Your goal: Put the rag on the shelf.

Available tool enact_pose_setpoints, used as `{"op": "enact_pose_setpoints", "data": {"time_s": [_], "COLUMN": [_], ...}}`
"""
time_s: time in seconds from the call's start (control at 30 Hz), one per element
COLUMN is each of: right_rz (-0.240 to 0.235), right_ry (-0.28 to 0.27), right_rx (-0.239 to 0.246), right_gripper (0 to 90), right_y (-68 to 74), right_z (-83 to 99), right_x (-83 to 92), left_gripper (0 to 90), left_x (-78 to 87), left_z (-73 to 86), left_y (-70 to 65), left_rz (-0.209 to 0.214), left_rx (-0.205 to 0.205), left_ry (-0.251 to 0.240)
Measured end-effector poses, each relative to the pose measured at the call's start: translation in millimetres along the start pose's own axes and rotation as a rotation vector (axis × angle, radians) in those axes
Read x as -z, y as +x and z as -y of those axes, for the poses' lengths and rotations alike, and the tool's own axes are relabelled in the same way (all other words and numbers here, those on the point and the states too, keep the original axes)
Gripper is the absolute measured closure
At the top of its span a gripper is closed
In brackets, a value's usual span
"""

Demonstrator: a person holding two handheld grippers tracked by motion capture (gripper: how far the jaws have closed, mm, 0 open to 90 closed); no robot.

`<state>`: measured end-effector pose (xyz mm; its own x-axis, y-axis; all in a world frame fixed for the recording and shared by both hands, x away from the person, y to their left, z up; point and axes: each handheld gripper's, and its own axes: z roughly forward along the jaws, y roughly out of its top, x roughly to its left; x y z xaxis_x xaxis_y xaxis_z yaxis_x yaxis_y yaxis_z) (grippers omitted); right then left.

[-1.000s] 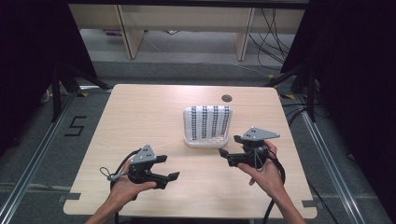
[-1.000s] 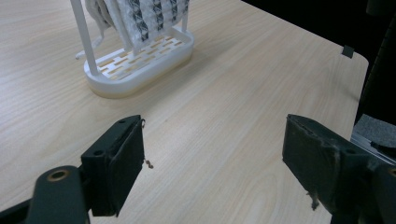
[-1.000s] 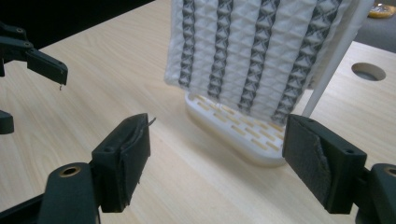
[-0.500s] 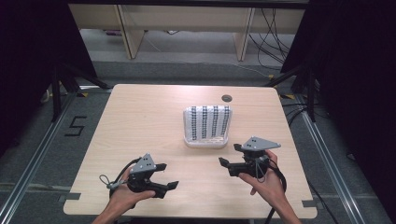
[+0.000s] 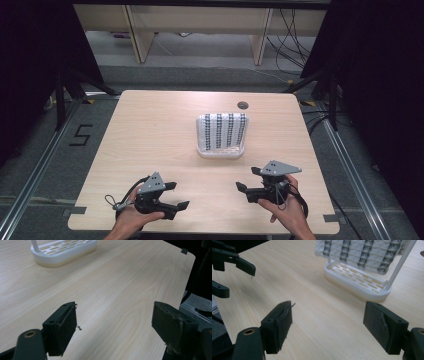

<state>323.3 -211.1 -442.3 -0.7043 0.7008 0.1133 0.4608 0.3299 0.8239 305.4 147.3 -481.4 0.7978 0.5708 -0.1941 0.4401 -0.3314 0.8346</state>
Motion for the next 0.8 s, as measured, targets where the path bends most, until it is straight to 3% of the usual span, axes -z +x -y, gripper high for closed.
{"op": "enact_pose_setpoints", "data": {"time_s": [0.03,0.1,0.13,0.17,0.33,0.4,0.43,0.47,0.53,0.57,0.63,0.8], "right_rz": [0.005,-0.014,-0.003,-0.003,-0.009,-0.003,-0.004,-0.003,-0.004,-0.003,-0.01,-0.005], "right_ry": [0.018,0.013,0.028,0.015,0.037,0.042,0.047,0.052,0.053,0.053,0.057,0.079], "right_rx": [-0.029,-0.01,-0.04,-0.007,-0.01,0.003,-0.02,0.01,0.011,0.002,0.048,0.049], "right_gripper": [24.5,24.5,24.5,24.5,24.4,24.5,24.6,24.5,24.5,24.5,24.5,24.6], "right_y": [3.1,2.0,5.8,3.4,5.2,6.0,8.6,7.0,7.5,9.2,8.7,9.2], "right_z": [2.2,6.9,9.3,11.9,22.1,29.0,31.0,31.8,32.8,33.4,33.8,38.0], "right_x": [1.5,0.2,1.7,0.2,-0.5,-2.1,-2.8,-3.3,-4.1,-4.3,-6.8,-11.8], "left_gripper": [19.5,19.4,19.4,19.4,19.4,19.4,19.4,19.4,19.4,19.4,19.4,19.4], "left_x": [0.1,1.2,2.2,2.7,2.9,1.2,1.9,1.4,0.1,1.1,1.0,2.5], "left_z": [0.8,3.2,5.3,5.7,9.6,12.4,14.0,14.7,15.6,15.1,16.0,18.4], "left_y": [-1.6,-4.0,-6.5,-8.2,-11.9,-15.7,-16.7,-16.4,-15.8,-13.9,-8.4,-2.3], "left_rz": [0.005,0.005,0.01,0.003,-0.016,-0.014,-0.029,-0.025,-0.023,-0.026,-0.038,-0.053], "left_rx": [0.01,0.004,-0.009,-0.012,-0.041,-0.028,-0.047,-0.044,-0.038,-0.047,-0.031,-0.018], "left_ry": [0.001,0.006,0.007,0.008,0.015,0.006,0.03,0.031,0.019,0.037,0.033,0.026]}}
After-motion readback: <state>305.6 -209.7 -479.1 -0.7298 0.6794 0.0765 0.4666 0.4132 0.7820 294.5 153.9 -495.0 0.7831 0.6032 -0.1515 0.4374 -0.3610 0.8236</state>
